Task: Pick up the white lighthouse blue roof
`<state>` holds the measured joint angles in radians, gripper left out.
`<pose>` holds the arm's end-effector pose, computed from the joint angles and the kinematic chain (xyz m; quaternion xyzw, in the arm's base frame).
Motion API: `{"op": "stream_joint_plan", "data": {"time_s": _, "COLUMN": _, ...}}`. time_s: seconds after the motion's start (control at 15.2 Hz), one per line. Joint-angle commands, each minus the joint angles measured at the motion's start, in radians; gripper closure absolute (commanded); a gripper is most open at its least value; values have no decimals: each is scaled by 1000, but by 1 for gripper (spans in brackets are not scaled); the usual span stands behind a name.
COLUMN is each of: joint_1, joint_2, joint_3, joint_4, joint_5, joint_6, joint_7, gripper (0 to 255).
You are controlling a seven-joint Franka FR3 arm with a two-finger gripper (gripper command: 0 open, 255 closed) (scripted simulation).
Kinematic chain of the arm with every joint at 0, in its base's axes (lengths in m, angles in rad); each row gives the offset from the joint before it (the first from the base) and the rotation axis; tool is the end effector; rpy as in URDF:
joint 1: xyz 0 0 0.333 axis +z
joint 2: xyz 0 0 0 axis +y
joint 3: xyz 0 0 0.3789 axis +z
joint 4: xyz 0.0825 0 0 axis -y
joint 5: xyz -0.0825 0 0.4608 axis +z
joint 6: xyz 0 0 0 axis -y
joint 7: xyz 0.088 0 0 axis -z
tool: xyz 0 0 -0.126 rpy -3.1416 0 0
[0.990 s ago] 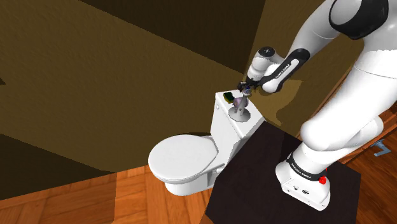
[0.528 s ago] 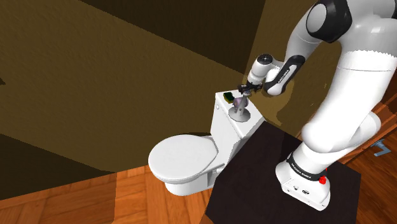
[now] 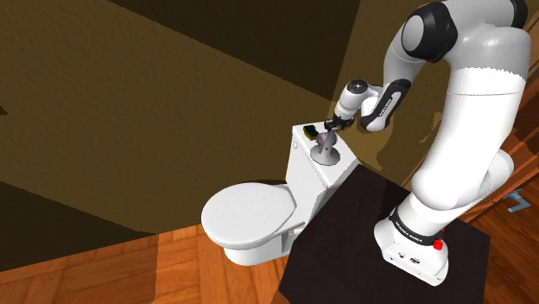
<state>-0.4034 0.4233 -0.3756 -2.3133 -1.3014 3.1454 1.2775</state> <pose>0.4532 -0.3410 0.1513 0.9167 -0.3297 0.1710 0.1473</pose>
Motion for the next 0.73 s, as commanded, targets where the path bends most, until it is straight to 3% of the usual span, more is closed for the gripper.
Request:
{"op": "stream_joint_plan", "data": {"time_s": 0.0, "joint_1": 2, "joint_2": 2, "joint_3": -3, "joint_4": 0, "joint_5": -4, "joint_6": 1, "joint_7": 4, "gripper": 255}}
{"op": "stream_joint_plan", "data": {"time_s": 0.4, "joint_1": -2, "joint_2": 2, "joint_3": 4, "joint_4": 1, "joint_5": 5, "joint_6": -2, "joint_7": -5, "gripper": 255}}
{"op": "stream_joint_plan", "data": {"time_s": 0.66, "joint_1": -68, "joint_2": -71, "joint_3": 80, "joint_4": -42, "joint_5": 121, "joint_6": -50, "joint_7": -144, "gripper": 255}}
